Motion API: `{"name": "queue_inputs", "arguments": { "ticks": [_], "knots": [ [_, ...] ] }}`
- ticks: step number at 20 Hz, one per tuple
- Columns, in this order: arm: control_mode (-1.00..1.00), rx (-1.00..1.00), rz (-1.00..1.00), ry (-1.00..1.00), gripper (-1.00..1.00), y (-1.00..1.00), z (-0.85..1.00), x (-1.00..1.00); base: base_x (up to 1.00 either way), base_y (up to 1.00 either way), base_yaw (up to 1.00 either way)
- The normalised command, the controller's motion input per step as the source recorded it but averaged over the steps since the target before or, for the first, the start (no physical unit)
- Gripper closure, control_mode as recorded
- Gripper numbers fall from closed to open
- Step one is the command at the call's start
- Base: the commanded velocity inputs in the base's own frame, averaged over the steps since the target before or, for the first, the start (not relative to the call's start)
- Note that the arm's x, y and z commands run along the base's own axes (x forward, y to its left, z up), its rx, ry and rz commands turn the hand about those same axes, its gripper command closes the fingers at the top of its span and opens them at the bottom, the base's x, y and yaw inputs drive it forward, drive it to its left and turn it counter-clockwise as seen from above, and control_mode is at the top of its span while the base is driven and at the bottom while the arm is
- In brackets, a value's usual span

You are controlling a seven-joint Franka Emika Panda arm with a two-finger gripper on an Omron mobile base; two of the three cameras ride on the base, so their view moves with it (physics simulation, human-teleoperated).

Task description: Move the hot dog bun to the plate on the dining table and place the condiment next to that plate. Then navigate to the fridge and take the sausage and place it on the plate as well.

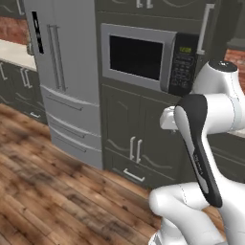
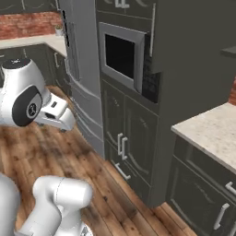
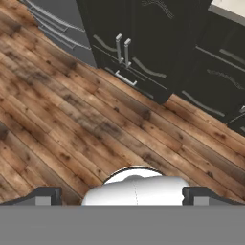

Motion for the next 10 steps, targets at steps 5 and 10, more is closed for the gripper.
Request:
{"name": "queue_inputs", "arguments": {
  "ticks": [5, 10],
  "knots": [
    [1.00, 0.00, 0.00, 0.00, -1.00, 0.00, 0.00, 0.00, 0.74, 0.93, -0.43],
    [1.00, 0.00, 0.00, 0.00, -1.00, 0.00, 0.00, 0.00, 0.58, 1.00, -0.32]
  ]
}}
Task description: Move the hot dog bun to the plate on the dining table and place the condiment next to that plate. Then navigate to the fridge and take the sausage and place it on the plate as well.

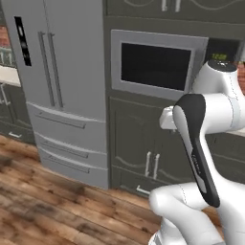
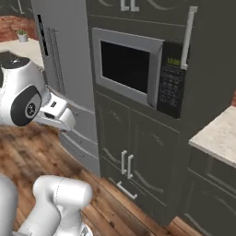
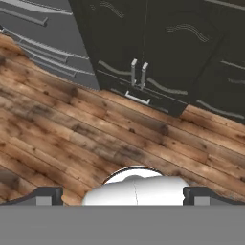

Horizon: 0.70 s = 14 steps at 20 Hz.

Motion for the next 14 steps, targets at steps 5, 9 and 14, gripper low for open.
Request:
{"name": "queue_inputs", "arguments": {
  "ticks": [5, 9, 14],
  "knots": [
    [1.00, 0.00, 0.00, 0.00, -1.00, 0.00, 0.00, 0.00, 0.28, 1.00, -0.28],
    [1.00, 0.00, 0.00, 0.00, -1.00, 0.00, 0.00, 0.00, 0.22, 1.00, -0.28],
    [1.00, 0.00, 0.00, 0.00, -1.00, 0.00, 0.00, 0.00, 0.14, 1.00, -0.31]
  ]
}}
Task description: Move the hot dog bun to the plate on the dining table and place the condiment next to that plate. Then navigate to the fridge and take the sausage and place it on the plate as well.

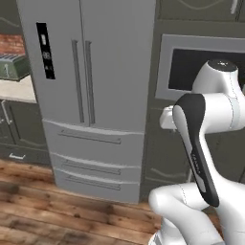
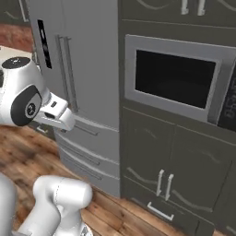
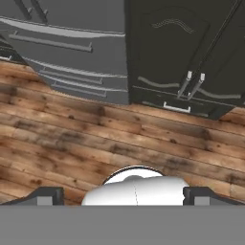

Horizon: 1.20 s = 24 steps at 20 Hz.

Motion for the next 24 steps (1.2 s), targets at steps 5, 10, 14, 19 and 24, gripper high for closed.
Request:
{"name": "queue_inputs", "arguments": {
  "ticks": [5, 10, 14, 19, 24],
  "knots": [
    [1.00, 0.00, 0.00, 0.00, -1.00, 0.00, 0.00, 0.00, 0.14, 1.00, -0.30],
    [1.00, 0.00, 0.00, 0.00, -1.00, 0.00, 0.00, 0.00, 0.13, 0.97, -0.31],
    [1.00, 0.00, 0.00, 0.00, -1.00, 0.00, 0.00, 0.00, 0.00, 0.77, -0.35],
    [1.00, 0.00, 0.00, 0.00, -1.00, 0.00, 0.00, 0.00, 0.00, 0.67, -0.36],
    [1.00, 0.00, 0.00, 0.00, -1.00, 0.00, 0.00, 0.00, 0.07, 0.56, -0.24]
  ]
}}
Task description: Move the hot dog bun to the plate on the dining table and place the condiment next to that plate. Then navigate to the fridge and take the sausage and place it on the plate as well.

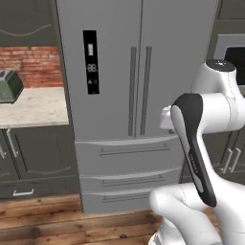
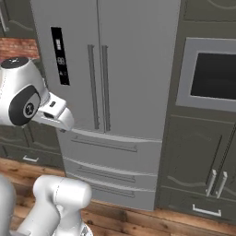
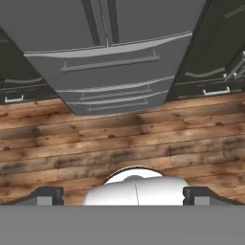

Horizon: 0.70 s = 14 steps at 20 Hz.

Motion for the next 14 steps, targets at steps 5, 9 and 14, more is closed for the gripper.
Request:
{"name": "queue_inputs", "arguments": {
  "ticks": [5, 9, 14],
  "knots": [
    [-1.00, 0.01, -0.06, -0.04, -1.00, -0.26, 0.00, 0.36, 0.02, 0.00, -0.03],
    [-1.00, 0.05, -0.01, -0.23, -1.00, -0.75, 0.00, 0.64, 0.00, 0.00, 0.00],
    [-1.00, 0.02, 0.00, -0.34, -1.00, -0.33, 0.00, 0.65, 0.00, 0.00, 0.00]
  ]
}}
